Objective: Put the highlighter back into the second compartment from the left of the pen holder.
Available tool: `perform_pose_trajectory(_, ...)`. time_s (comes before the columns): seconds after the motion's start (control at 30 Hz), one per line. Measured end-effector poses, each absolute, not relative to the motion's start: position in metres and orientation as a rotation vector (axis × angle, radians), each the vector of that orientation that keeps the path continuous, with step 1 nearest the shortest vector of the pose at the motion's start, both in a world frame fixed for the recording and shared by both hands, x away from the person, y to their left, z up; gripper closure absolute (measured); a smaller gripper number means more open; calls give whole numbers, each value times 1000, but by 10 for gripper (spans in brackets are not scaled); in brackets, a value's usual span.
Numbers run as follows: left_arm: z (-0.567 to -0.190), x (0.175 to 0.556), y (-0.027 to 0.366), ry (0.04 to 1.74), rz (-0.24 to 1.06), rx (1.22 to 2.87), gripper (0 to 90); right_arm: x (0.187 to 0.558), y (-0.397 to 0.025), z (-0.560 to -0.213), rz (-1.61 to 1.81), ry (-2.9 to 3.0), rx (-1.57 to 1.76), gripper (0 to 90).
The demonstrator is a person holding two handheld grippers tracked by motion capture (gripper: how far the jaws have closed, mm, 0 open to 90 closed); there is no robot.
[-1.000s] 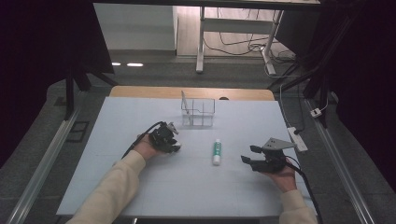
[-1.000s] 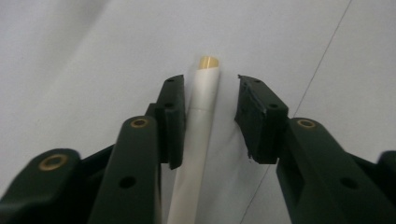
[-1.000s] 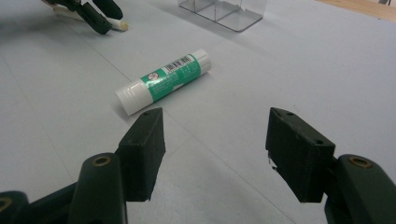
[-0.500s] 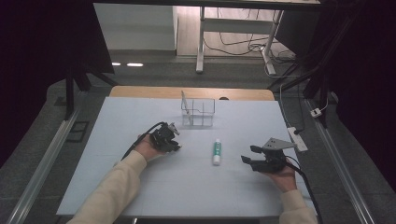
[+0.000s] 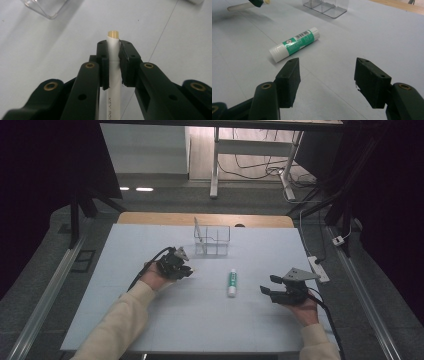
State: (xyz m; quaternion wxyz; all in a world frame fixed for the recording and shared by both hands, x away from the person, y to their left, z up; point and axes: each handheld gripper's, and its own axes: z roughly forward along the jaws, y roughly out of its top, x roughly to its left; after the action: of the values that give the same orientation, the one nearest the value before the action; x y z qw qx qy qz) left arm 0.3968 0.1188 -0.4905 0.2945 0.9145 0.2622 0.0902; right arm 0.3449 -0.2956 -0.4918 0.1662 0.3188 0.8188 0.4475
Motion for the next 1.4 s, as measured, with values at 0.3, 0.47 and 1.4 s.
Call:
perform_pose_trajectory(0.3, -477, 393, 131, 722, 262, 2348, 787, 344, -299, -493, 1266, 2323, 918, 374)
perform_pose_trajectory(0.47, -471, 391, 137, 724, 262, 2322, 787, 343, -303, -494, 1275, 2306, 927, 374)
perform_pose_trajectory(1.4, -441, 383, 149, 761, 294, 2131, 786, 339, -314, -497, 1264, 2271, 924, 374)
